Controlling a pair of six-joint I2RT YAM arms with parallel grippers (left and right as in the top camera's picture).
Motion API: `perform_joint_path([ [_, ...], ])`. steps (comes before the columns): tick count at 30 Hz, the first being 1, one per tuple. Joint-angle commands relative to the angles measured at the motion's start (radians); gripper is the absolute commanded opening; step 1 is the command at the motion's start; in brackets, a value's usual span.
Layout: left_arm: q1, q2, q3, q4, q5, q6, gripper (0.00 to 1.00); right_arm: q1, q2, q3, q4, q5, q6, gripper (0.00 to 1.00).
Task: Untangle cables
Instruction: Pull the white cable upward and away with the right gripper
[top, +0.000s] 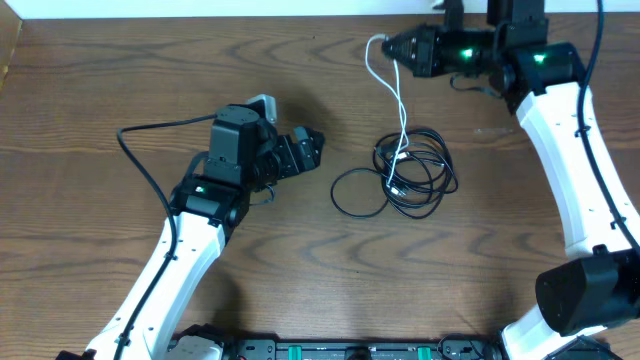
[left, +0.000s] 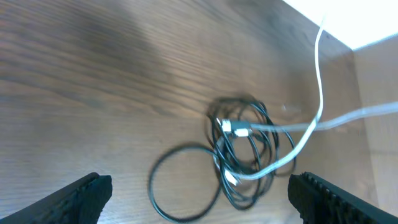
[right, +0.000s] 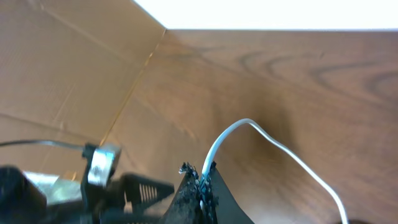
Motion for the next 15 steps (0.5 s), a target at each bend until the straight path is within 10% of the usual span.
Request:
perform_joint_path([
  [1,-0.043,0.004,0.016,-0.011,0.061,0.11,0.97,0.004,-0.003,0.05,-0.004,0.092,0.034,0.01],
  [15,-0.184,0.071,-0.006,0.038,0.05,0.166,0.97,-0.122,-0.003,0.37,-0.007,0.083,0.059,0.01],
])
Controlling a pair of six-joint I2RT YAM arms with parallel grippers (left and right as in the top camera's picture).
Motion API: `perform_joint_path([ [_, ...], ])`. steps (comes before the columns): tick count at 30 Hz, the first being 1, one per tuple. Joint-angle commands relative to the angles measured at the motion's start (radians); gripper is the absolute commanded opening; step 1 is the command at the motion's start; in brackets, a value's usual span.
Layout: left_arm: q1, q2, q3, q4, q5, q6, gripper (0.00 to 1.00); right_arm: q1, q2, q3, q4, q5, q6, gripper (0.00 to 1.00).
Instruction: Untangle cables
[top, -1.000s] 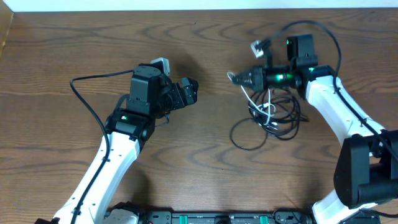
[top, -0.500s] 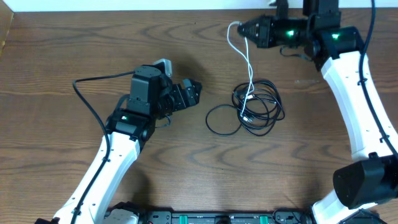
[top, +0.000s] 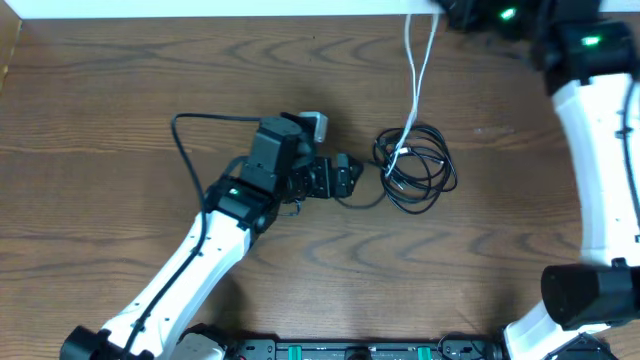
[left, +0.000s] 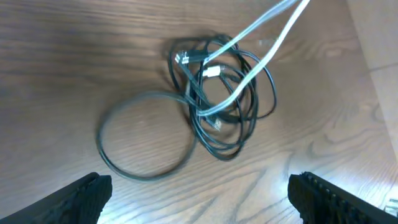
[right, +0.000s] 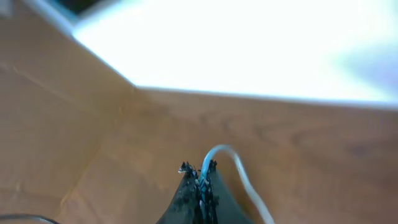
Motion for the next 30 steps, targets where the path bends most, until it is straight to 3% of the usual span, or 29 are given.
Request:
perform_joint_path([
  [1,-0.024,0.017,-0.006,0.042,0.009,0.023,0.97,-0.021,-0.013,0.165,-0.008,-0.047,0.014,0.01],
  [4,-0.051,0.018,-0.006,0.104,0.009,0.023,0.97,-0.014,-0.013,0.262,-0.055,-0.047,0.014,0.01],
  [10,-0.087,0.018,-0.006,0.187,0.008,0.023,0.97,0.001,-0.013,0.289,-0.108,-0.092,0.033,0.01],
  [19,-0.089,0.018,-0.006,0.248,-0.022,0.013,0.97,0.056,-0.013,0.294,0.011,-0.45,0.116,0.02],
  [26,-0.088,0.018,-0.006,0.247,-0.153,-0.027,0.97,0.084,-0.049,0.294,-0.003,-0.442,0.126,0.01],
  [30,-0.089,0.018,-0.006,0.253,-0.18,-0.056,0.97,0.068,-0.113,0.294,-0.061,-0.309,0.077,0.02],
])
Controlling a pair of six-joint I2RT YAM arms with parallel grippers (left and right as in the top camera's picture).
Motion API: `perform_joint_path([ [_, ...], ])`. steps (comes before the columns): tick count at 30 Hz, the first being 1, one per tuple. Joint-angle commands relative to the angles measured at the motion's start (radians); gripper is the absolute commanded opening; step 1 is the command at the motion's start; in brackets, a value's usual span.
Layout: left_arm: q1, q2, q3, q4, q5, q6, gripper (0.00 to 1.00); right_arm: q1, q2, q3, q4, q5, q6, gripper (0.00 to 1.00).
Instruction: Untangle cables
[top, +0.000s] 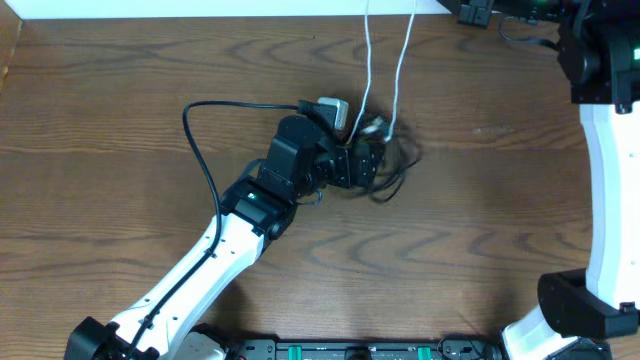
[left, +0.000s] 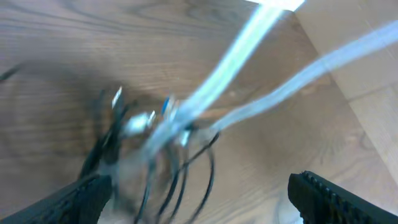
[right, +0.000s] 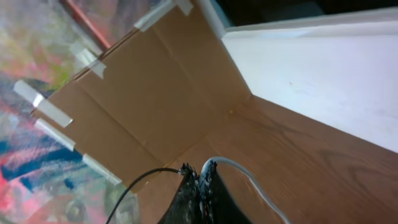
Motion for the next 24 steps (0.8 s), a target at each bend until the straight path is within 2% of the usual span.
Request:
perform_joint_path([
  [1,0.0,0.004,-0.005,0.005,-0.054,-0.027,0.97,-0.015,-0.1,0.02,-0.049,0.121,-0.05,0.02],
  [3,0.0,0.019,-0.005,0.01,-0.055,-0.027,0.97,-0.015,-0.124,0.02,-0.123,0.209,-0.091,0.01],
  [5,-0.005,0.058,-0.005,0.019,-0.084,-0.027,0.97,-0.015,-0.131,0.02,-0.15,0.207,-0.108,0.01],
  [7,-0.012,0.097,-0.005,0.031,-0.123,-0.027,0.87,-0.015,-0.132,0.02,-0.157,0.207,-0.108,0.01],
  [9,-0.018,0.135,-0.004,0.054,-0.166,-0.027,0.63,-0.015,-0.132,0.02,-0.165,0.206,-0.108,0.01],
  [10,-0.018,0.152,-0.004,0.073,-0.182,-0.028,0.48,-0.015,-0.132,0.02,-0.171,0.206,-0.108,0.01],
  [13,-0.018,0.186,-0.004,0.135,-0.184,-0.079,0.15,-0.016,-0.132,0.02,-0.197,0.208,-0.118,0.01],
  [14,-0.018,0.186,-0.004,0.154,-0.184,-0.105,0.08,-0.016,-0.131,0.019,-0.213,0.221,-0.129,0.01],
  [16,-0.018,0.177,-0.004,0.184,-0.183,-0.126,0.08,-0.02,-0.131,0.019,-0.254,0.296,-0.143,0.01],
  [23,-0.013,0.118,0.01,0.205,-0.183,-0.13,0.08,-0.028,-0.111,0.018,-0.518,0.838,-0.185,0.01],
  [24,-0.01,0.109,0.014,0.205,-0.183,-0.13,0.08,-0.028,-0.105,0.017,-0.548,0.861,-0.181,0.04],
])
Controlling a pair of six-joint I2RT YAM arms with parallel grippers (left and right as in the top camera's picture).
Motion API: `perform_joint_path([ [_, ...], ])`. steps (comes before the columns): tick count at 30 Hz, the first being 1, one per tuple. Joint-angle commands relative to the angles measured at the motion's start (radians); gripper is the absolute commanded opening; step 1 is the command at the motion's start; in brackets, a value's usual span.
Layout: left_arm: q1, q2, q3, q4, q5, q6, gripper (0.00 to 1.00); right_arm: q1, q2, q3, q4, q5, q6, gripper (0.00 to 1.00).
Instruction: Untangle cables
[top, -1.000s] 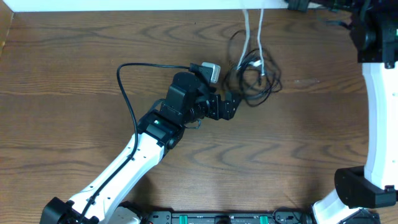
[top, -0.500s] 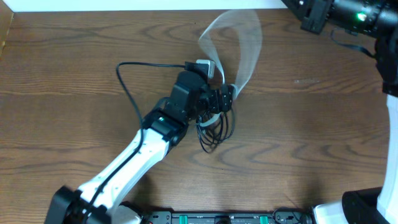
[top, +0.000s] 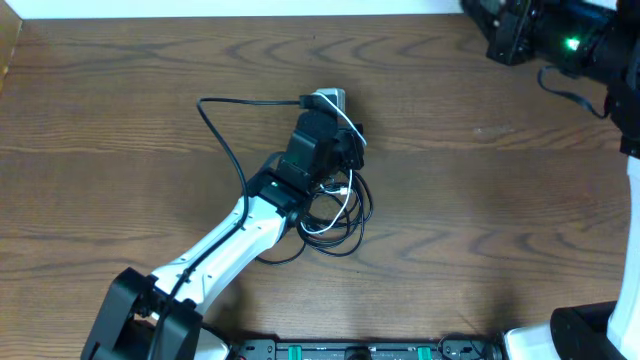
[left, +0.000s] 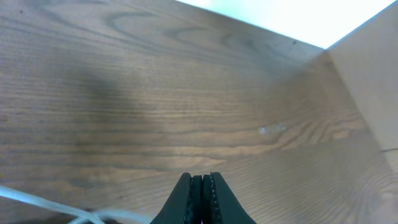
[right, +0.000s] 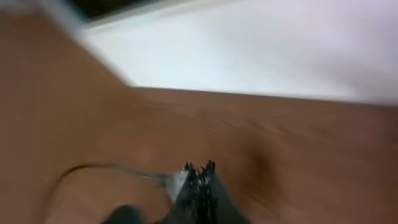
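Note:
A tangle of black cable (top: 335, 222) with a white cable (top: 352, 195) looped through it lies mid-table, partly under my left forearm. My left gripper (top: 352, 150) sits at the tangle's upper edge, and a white strand arcs over it. In the left wrist view the left gripper (left: 200, 178) is shut with nothing showing between its tips, and a piece of white cable (left: 37, 202) crosses the lower left corner. My right gripper (top: 497, 38) is far off at the back right. The blurred right wrist view shows the right gripper (right: 199, 168) shut, with no cable running from it.
The left arm's own black lead (top: 225, 130) loops over the table left of the tangle. A white wall (top: 250, 8) runs along the table's back edge. Cardboard (left: 367, 81) stands at the table's side.
The white cable no longer runs up to my right gripper and now lies in the tangle. The tangle sits further left and nearer. My left gripper has shut. The right gripper has come lower.
My right gripper held the white cable near the back edge, with the left gripper open left of the tangle. The right then stood further back with the cable taut while the left reached the tangle. Now the white cable lies loose in the displaced tangle.

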Motion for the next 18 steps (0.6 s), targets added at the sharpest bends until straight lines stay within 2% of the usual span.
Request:
perform_joint_path([
  [1,0.01,-0.061,0.02,0.006,-0.017,-0.015,0.07,-0.007,0.037,0.002,-0.103,0.292,-0.021,0.1],
  [4,0.035,-0.109,0.038,0.006,-0.016,-0.016,0.07,-0.007,0.076,-0.021,-0.227,0.294,-0.021,0.3],
  [8,0.098,-0.197,0.04,-0.002,0.016,-0.061,0.07,0.014,0.153,-0.145,-0.377,0.26,-0.035,0.32],
  [11,0.139,-0.243,0.04,-0.01,0.061,-0.061,0.08,0.06,0.188,-0.282,-0.348,0.22,-0.087,0.4],
  [13,0.156,-0.266,0.04,-0.027,0.074,-0.066,0.08,0.107,0.212,-0.39,-0.295,0.214,-0.103,0.5],
  [15,0.161,-0.281,0.04,-0.055,0.074,-0.068,0.08,0.159,0.233,-0.496,-0.219,0.216,-0.103,0.55],
  [16,0.162,-0.285,0.04,-0.065,0.074,-0.068,0.07,0.188,0.245,-0.551,-0.169,0.216,-0.103,0.62],
  [18,0.161,-0.29,0.04,-0.087,0.074,-0.068,0.07,0.232,0.266,-0.631,-0.09,0.217,-0.103,0.68],
])
